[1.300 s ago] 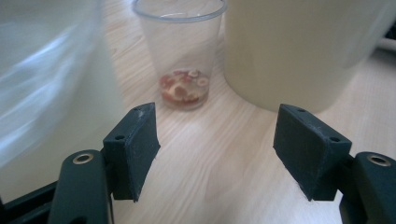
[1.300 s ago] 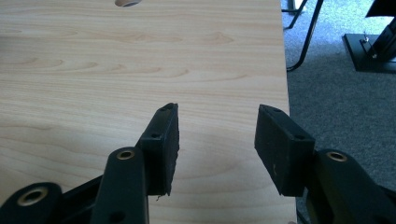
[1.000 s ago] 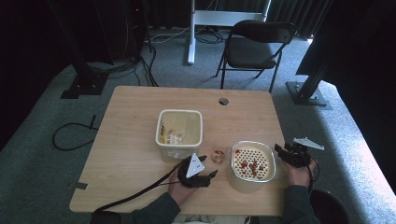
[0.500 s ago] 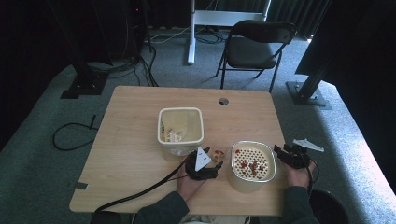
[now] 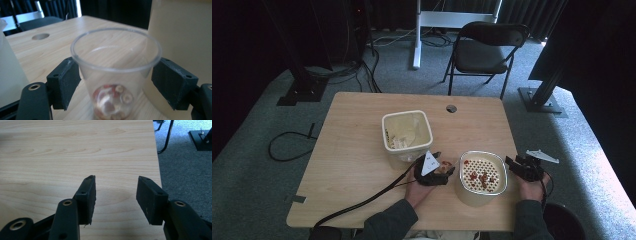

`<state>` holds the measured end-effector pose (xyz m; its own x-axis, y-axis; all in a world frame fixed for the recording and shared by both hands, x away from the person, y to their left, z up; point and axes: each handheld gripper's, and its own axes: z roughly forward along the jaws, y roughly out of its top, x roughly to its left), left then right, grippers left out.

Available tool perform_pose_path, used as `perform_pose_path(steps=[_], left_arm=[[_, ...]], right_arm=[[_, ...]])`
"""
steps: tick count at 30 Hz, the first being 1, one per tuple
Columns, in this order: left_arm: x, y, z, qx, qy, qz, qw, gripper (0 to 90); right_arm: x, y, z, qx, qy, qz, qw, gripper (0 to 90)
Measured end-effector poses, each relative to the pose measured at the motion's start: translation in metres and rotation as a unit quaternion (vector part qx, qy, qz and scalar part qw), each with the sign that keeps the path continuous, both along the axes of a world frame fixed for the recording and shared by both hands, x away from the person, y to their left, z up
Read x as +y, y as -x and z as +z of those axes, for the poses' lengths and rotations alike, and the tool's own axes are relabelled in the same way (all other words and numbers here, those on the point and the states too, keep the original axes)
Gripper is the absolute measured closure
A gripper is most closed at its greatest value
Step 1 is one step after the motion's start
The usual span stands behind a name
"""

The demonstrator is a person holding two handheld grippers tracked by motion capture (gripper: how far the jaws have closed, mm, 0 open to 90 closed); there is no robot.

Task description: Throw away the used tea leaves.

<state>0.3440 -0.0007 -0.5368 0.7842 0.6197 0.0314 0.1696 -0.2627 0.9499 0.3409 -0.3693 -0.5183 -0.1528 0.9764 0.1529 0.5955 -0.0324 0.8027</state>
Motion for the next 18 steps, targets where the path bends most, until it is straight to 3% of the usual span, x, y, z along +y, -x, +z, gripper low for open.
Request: perform_pose_path(steps=[3, 9, 18], left_arm=[[0.0, -0.001, 0.0, 0.0, 0.001, 0.001, 1.0, 25.1], [0.004, -0.005, 0.003, 0.021, 0.006, 0.002, 0.9998, 32.1], [0.006, 0.009, 0.008, 0.015, -0.024, -0.022, 0.9994, 31.1]], right_arm=[[0.0, 0.0, -0.001, 0.001, 0.0, 0.0, 1.0, 49.4], [0.0, 0.0, -0.002, 0.002, -0.001, 0.001, 1.0, 49.4], [0.001, 0.001, -0.003, 0.005, -0.004, 0.007, 1.0, 49.4]])
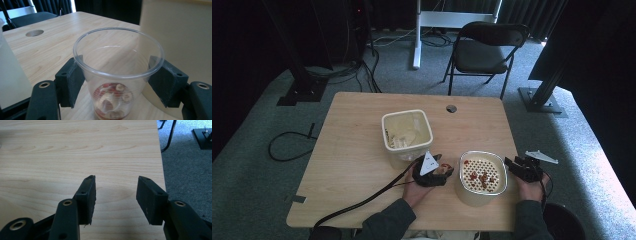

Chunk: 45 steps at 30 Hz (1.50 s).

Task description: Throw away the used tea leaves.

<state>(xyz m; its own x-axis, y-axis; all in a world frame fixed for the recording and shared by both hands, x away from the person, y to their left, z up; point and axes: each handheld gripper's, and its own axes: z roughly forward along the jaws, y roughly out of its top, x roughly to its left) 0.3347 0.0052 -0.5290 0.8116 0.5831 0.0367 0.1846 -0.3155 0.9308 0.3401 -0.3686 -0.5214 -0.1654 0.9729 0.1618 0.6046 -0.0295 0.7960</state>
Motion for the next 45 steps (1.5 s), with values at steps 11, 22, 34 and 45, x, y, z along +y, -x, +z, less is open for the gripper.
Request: perform_pose_path(steps=[11, 22, 34, 45], left_arm=[[0.005, 0.021, 0.017, -0.002, -0.018, -0.02, 0.9996, 33.9], [0.03, 0.029, 0.065, -0.006, 0.02, -0.054, 0.9983, 35.4], [0.06, 0.031, 0.109, 0.01, 0.077, -0.087, 0.9932, 35.5], [0.068, 0.032, 0.119, 0.007, 0.087, -0.092, 0.992, 35.7]], right_arm=[[-0.006, 0.009, 0.018, -0.023, -0.009, 0.0, 0.9997, 49.7], [0.003, 0.035, 0.079, -0.083, -0.039, 0.081, 0.9925, 47.3], [0.07, 0.067, 0.132, -0.132, -0.026, 0.234, 0.9629, 34.2], [0.146, 0.07, 0.129, -0.133, -0.014, 0.365, 0.9213, 20.6]])
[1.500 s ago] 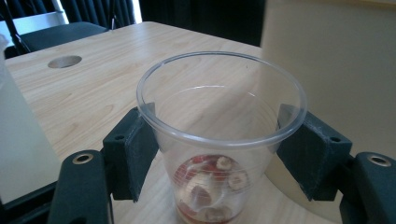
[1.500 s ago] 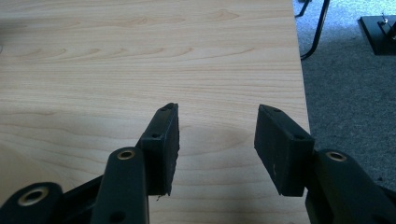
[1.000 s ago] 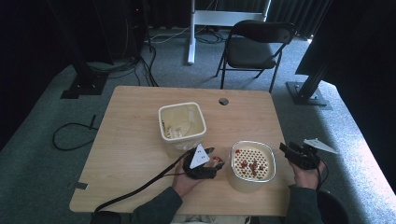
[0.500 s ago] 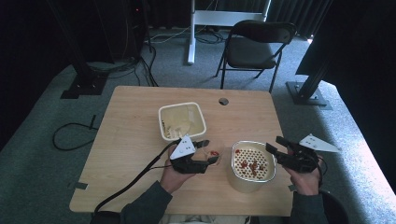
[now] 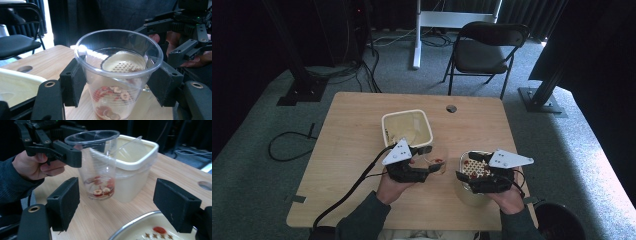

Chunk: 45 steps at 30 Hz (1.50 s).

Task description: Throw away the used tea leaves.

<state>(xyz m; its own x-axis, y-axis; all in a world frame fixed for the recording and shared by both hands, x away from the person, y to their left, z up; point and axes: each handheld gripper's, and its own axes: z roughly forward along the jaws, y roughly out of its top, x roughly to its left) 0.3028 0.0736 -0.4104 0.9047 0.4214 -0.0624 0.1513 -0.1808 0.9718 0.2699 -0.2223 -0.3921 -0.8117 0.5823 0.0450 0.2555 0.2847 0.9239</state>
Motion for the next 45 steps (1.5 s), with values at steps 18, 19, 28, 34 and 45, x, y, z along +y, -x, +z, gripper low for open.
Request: perform_pose_path(steps=[18, 19, 28, 34, 45], left_arm=[[0.012, 0.014, 0.013, 0.023, 0.007, -0.07, 0.9972, 36.0], [0.013, 0.016, 0.014, 0.026, 0.007, -0.081, 0.9964, 36.0], [0.01, 0.017, 0.012, 0.024, 0.007, -0.092, 0.9955, 35.3], [0.009, 0.017, 0.012, 0.027, 0.018, -0.098, 0.9947, 30.1], [0.02, 0.024, 0.022, 0.001, 0.033, -0.081, 0.9962, 25.0]], right_arm=[[0.05, 0.013, -0.034, 0.013, 0.027, 0.023, 0.9993, 18.5], [0.054, 0.013, -0.035, 0.011, 0.026, 0.026, 0.9993, 18.5], [0.075, 0.009, -0.037, -0.002, 0.01, 0.047, 0.9988, 36.6], [0.072, 0.012, -0.036, -0.012, 0.008, 0.043, 0.999, 43.1], [0.055, 0.016, -0.029, -0.031, -0.011, -0.005, 0.9994, 44.8]])
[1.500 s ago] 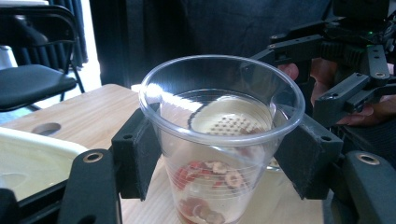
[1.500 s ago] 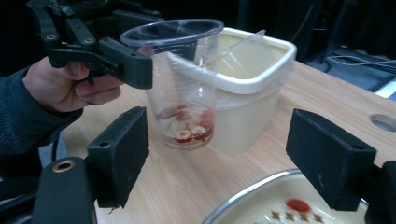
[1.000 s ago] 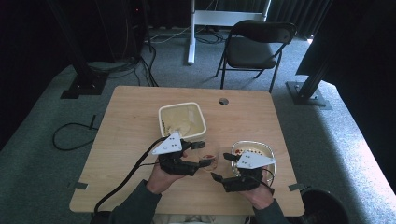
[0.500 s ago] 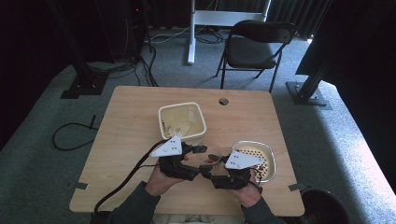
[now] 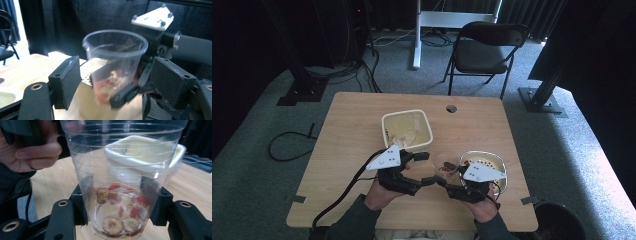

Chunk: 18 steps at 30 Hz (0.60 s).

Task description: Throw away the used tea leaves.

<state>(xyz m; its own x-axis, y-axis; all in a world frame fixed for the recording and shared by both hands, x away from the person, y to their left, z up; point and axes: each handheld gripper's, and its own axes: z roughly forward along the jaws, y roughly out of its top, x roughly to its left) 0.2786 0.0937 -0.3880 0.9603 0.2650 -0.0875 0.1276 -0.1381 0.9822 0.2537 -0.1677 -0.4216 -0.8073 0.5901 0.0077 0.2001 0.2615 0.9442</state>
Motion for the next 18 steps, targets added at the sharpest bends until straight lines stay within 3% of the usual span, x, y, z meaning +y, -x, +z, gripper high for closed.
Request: perform_pose_path(steps=[3, 5, 6, 8, 9, 10, 12, 13, 15, 16, 17, 18], left_arm=[[0.002, 0.0, -0.002, -0.007, -0.014, 0.014, 0.9998, 25.0], [0.003, -0.001, -0.008, -0.004, -0.023, 0.023, 0.9995, 25.4], [0.005, -0.002, -0.012, -0.003, -0.031, 0.028, 0.9991, 25.4], [0.008, -0.002, -0.021, -0.003, -0.053, 0.041, 0.9977, 25.5], [0.008, -0.002, -0.021, -0.003, -0.053, 0.041, 0.9977, 25.5], [0.014, -0.003, -0.031, 0.001, -0.076, 0.056, 0.9955, 25.5], [0.022, -0.004, -0.039, 0.001, -0.096, 0.076, 0.9925, 25.7], [0.027, -0.004, -0.043, 0.007, -0.099, 0.084, 0.9915, 25.7], [0.039, -0.005, -0.049, 0.015, -0.1, 0.096, 0.9903, 26.4], [0.045, -0.004, -0.051, 0.018, -0.103, 0.103, 0.9892, 26.4], [0.049, -0.004, -0.054, 0.017, -0.106, 0.107, 0.9885, 26.5], [0.054, -0.003, -0.056, 0.018, -0.108, 0.109, 0.9879, 26.5]], right_arm=[[-0.013, 0.003, 0.006, -0.01, -0.005, -0.023, 0.9997, 44.7], [-0.031, 0.005, 0.013, -0.019, -0.009, -0.054, 0.9983, 44.7], [-0.031, 0.005, 0.013, -0.019, -0.009, -0.054, 0.9983, 44.7], [-0.046, 0.006, 0.017, -0.025, -0.011, -0.079, 0.9965, 44.7], [-0.046, 0.006, 0.017, -0.025, -0.011, -0.079, 0.9965, 44.7], [-0.054, 0.007, 0.019, -0.03, -0.01, -0.093, 0.9952, 44.7], [-0.084, 0.008, 0.025, -0.043, 0.003, -0.141, 0.989, 44.6], [-0.084, 0.008, 0.025, -0.043, 0.003, -0.141, 0.989, 44.6], [-0.105, 0.007, 0.025, -0.047, 0.015, -0.176, 0.9832, 44.7], [-0.105, 0.007, 0.025, -0.047, 0.015, -0.176, 0.9832, 44.7], [-0.117, 0.006, 0.024, -0.049, 0.02, -0.196, 0.9792, 44.8], [-0.117, 0.006, 0.024, -0.049, 0.02, -0.196, 0.9792, 44.8]])
